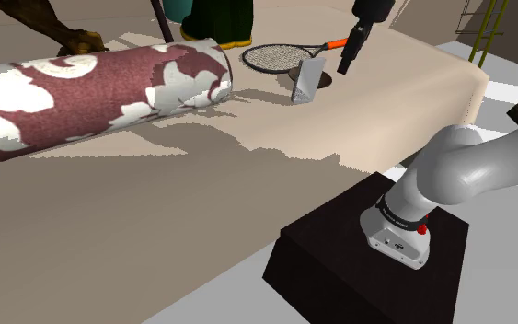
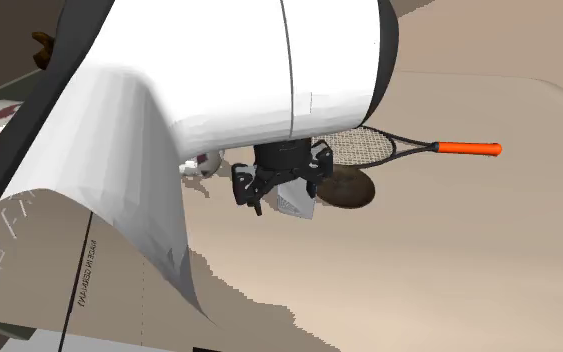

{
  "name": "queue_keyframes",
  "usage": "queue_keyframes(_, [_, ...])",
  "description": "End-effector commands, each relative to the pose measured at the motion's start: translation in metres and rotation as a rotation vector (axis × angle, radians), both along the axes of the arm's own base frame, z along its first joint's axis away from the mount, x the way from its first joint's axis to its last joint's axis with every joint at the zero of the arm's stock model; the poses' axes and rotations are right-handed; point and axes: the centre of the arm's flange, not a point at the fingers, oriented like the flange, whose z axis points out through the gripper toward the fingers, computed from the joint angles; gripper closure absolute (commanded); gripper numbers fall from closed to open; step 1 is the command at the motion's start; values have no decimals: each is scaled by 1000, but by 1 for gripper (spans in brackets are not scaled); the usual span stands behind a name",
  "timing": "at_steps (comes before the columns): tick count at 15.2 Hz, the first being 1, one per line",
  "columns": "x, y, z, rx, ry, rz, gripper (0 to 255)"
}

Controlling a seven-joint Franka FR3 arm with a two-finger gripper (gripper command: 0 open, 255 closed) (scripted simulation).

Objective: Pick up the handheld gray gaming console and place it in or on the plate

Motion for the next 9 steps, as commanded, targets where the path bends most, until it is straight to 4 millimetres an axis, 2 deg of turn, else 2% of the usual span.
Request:
queue_keyframes(1, [0,0,0,0,0,0,0])
queue_keyframes(5, [34,-46,-9,10,34,270,0])
queue_keyframes(9, [78,-81,-19,19,68,540,0])
